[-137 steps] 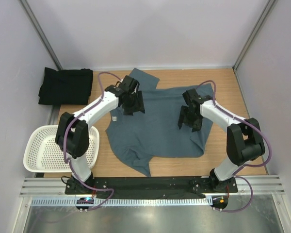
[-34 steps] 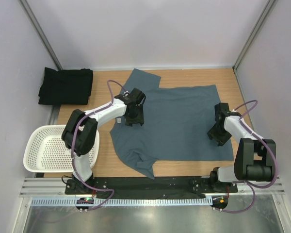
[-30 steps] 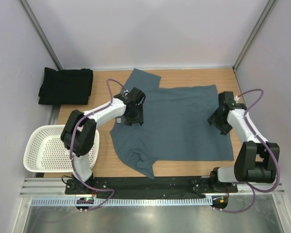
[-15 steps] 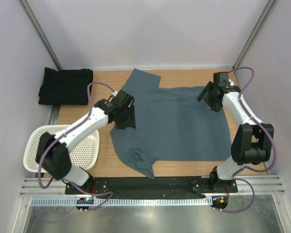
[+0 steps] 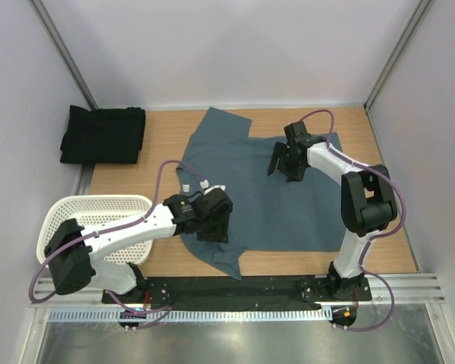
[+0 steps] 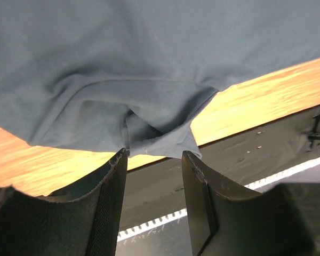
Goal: Fold and stack the t-shirts
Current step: Flatten the tshirt out
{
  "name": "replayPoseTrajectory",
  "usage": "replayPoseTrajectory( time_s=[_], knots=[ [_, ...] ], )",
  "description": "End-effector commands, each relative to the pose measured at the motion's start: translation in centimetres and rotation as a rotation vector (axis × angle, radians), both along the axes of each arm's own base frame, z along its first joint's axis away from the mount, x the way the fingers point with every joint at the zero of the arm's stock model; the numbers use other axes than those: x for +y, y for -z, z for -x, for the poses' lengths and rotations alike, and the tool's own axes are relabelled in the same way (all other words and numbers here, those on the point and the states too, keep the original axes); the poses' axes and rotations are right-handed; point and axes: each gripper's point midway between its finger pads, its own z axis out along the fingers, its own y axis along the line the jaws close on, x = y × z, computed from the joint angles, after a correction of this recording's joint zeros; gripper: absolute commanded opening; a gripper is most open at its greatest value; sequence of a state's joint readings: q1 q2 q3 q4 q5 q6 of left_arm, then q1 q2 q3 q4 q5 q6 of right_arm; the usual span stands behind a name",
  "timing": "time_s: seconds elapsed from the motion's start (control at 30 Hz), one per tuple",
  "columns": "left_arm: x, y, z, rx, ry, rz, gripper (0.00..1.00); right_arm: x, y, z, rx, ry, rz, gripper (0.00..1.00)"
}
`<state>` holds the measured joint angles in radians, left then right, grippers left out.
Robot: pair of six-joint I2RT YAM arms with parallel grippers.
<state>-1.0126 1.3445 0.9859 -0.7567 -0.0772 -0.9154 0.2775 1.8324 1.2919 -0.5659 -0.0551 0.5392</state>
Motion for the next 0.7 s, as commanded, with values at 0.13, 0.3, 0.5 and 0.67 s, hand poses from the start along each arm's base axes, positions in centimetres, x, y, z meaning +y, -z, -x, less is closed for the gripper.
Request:
replayPoseTrajectory(
  time_s=[0.13,0.3,0.5,0.67],
  knots=[
    [1.2,1.3,1.3,-0.029,0.061,-0.036,0.47,4.7,-4.1,1.2,-0.111,-0.088,-0.009,0.75],
    [2.5,2.3,2.9,-0.006,0.059,0.011,0.52,7.4,-4.6,5.0,-0.125,-0.11,-0.011,0.72],
    [2.6,2.1,4.1,-0.01,-0.004,0.172,0.57,8.5,-1.7,9.8,-0.043,-0.174,0.027,0.7],
    [1.9,2.0,4.0,-0.061,-0.032,0.262,0.57,7.2,1.4,11.3,0.004,-0.166,0.07,0.69]
  ],
)
